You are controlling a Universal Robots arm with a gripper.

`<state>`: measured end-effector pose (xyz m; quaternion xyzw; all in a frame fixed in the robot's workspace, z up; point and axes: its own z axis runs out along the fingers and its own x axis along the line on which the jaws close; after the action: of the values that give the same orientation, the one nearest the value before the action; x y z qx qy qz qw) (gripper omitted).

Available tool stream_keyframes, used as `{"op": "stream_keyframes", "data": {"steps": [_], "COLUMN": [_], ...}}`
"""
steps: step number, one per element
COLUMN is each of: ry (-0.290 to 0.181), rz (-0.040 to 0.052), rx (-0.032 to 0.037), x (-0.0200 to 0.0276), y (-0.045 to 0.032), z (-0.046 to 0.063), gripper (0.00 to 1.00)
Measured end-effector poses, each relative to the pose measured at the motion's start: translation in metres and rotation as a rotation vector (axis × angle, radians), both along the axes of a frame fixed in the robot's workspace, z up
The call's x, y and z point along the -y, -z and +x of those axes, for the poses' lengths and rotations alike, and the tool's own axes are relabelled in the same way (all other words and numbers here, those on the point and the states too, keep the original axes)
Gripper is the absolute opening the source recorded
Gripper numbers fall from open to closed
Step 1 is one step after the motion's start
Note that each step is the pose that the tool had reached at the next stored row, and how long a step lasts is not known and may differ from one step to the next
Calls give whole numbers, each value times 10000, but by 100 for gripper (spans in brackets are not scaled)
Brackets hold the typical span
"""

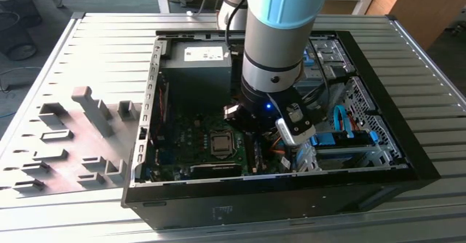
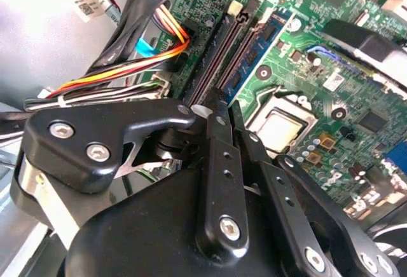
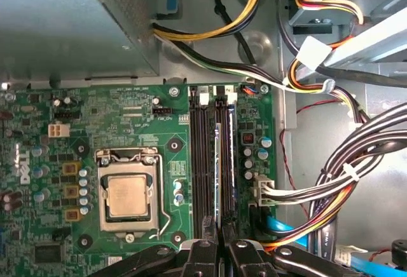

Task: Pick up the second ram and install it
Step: 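Insert the second ram into the second slot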

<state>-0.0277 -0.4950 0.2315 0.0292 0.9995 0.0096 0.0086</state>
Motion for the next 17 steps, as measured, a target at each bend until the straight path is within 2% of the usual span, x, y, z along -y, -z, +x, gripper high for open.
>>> {"op": "stream_keyframes", "data": {"steps": [6,11,17], "ry": [48,30,-57], "rz": [1,6,4], "rx": [0,1,0], "x": [-26,-68,-87], "y": [30,65,93], "z": [-21,-26,-41], "gripper": [14,14,14]}}
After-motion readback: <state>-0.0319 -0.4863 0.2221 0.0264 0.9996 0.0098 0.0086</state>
